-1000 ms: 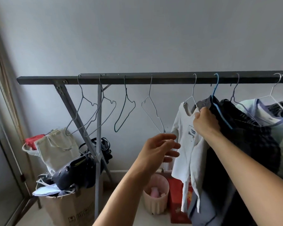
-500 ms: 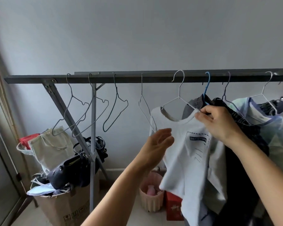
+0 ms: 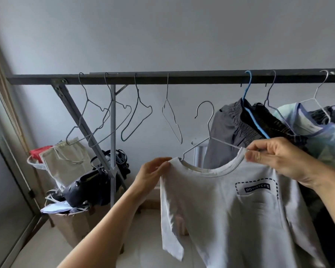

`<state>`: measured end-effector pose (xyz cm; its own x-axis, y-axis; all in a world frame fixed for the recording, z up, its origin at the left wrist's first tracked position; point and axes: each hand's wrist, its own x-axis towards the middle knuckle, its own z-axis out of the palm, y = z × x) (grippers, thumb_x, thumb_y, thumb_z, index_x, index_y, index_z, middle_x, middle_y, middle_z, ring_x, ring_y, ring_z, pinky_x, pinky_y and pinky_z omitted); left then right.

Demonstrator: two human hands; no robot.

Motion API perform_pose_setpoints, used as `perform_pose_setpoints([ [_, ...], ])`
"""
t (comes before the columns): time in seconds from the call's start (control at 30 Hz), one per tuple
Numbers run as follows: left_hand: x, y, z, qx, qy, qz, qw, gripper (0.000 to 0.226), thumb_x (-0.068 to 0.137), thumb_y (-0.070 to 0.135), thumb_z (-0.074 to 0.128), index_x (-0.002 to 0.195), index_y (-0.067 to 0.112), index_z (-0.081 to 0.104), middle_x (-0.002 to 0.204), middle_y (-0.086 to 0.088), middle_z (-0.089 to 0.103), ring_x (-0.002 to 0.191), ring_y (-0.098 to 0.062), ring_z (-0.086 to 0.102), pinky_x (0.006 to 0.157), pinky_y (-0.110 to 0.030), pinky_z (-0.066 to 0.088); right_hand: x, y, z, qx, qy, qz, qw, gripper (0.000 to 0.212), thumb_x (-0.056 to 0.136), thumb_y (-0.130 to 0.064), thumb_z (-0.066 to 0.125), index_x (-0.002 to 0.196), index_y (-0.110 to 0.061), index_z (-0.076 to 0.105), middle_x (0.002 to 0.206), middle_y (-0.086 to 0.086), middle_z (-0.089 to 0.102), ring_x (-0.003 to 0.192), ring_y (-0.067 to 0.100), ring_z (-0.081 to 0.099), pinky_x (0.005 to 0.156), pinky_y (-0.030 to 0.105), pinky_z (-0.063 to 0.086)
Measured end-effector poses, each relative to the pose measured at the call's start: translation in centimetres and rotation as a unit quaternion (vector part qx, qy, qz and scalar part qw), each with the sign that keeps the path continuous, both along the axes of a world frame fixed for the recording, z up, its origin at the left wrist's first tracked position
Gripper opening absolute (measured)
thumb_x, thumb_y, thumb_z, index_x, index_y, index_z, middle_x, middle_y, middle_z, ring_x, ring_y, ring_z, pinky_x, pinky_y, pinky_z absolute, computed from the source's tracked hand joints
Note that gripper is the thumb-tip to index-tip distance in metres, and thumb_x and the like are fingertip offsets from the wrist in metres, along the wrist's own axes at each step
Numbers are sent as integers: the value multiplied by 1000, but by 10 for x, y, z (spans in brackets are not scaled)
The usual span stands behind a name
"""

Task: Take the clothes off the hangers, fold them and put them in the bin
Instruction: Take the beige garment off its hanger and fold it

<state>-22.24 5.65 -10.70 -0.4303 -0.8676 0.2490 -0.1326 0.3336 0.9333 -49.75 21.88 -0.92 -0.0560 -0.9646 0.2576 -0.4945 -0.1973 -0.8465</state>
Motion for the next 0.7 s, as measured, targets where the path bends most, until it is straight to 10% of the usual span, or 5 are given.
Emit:
perform_pose_setpoints([
  [0.23,34,11,16,-64,-53,-30,996,21,87,40,67,98,24,76,93,1,76,94,-21,70,90,-44,55,13,-6,-3,5,1,45,999,63,48,-71,78,82,-18,76,79,0,73,75,1,66,72,6,46],
  [0.7,88,13,26,-163,-134,81,974,3,78,15,80,79,16,77,76,3,74,71,-5,65,70,-18,51,35,-27,-5,18,0,98,995,66,50,-71,78,86,-16,75,88,7,75,86,12,70,80,10,48],
])
